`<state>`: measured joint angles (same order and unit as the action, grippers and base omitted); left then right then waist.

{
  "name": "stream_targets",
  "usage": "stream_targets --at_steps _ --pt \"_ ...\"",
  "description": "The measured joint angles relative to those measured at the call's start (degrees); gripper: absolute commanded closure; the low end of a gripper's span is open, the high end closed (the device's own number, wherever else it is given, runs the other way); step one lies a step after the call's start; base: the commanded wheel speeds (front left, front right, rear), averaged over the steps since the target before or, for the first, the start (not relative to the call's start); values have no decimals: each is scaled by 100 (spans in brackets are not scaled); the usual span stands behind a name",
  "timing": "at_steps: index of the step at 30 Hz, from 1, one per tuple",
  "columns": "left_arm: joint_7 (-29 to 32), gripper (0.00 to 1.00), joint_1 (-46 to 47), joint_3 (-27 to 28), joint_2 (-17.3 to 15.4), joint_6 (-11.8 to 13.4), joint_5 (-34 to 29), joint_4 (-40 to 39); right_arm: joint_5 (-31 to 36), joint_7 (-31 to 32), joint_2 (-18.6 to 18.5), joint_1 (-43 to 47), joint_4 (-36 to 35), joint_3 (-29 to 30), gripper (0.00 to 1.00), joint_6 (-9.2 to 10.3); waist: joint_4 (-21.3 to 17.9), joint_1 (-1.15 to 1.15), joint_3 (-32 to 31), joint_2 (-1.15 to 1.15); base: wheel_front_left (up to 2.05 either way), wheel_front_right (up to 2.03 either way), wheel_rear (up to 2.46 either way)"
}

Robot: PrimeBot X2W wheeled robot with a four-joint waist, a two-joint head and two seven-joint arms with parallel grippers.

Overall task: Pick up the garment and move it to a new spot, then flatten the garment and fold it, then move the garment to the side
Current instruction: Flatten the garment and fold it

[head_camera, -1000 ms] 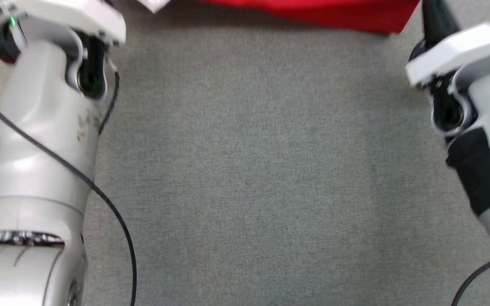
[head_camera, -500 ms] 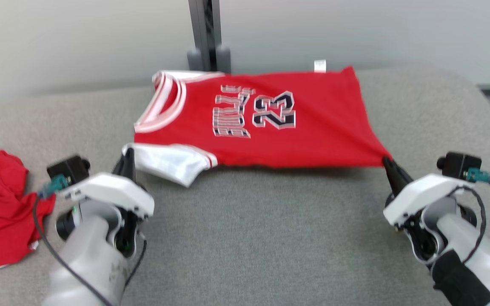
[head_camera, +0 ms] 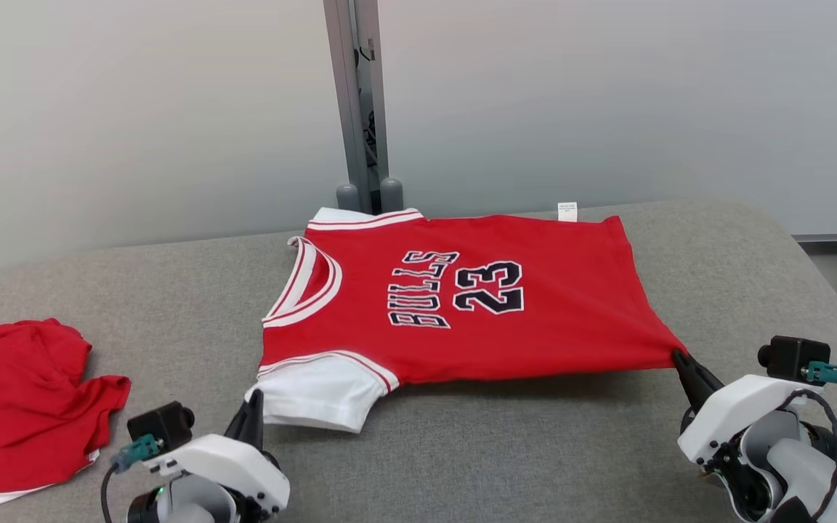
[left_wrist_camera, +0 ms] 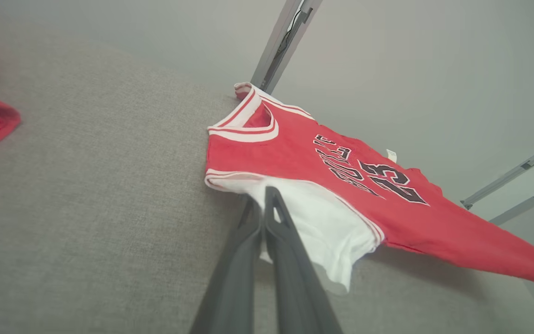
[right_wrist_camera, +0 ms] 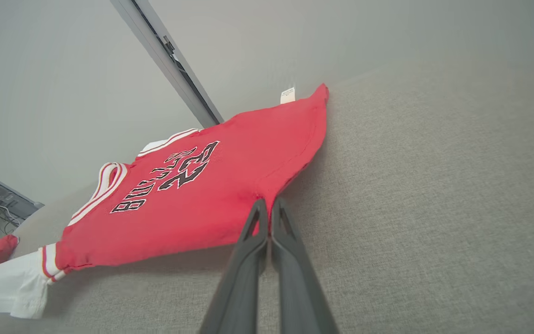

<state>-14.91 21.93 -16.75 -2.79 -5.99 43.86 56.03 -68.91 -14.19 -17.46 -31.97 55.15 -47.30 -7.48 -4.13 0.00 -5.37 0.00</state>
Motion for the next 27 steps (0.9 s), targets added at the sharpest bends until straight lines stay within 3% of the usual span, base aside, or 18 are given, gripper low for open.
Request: stream_targets --at_steps 6,15,27 --pt "0 100 -454 53 3 -7 -175 -52 361 -68 -115 110 -116 -286 100 -1 32 0 -132 0 0 0 0" --pt "1 100 -1144 164 3 -7 -204 -256 644 -96 -172 477 -326 235 100 -1 46 0 -183 0 0 0 0" --pt "66 100 -1807 -22 -7 36 -147 -465 337 310 -307 896 -416 -56 100 -1 -43 0 -323 0 0 0 0"
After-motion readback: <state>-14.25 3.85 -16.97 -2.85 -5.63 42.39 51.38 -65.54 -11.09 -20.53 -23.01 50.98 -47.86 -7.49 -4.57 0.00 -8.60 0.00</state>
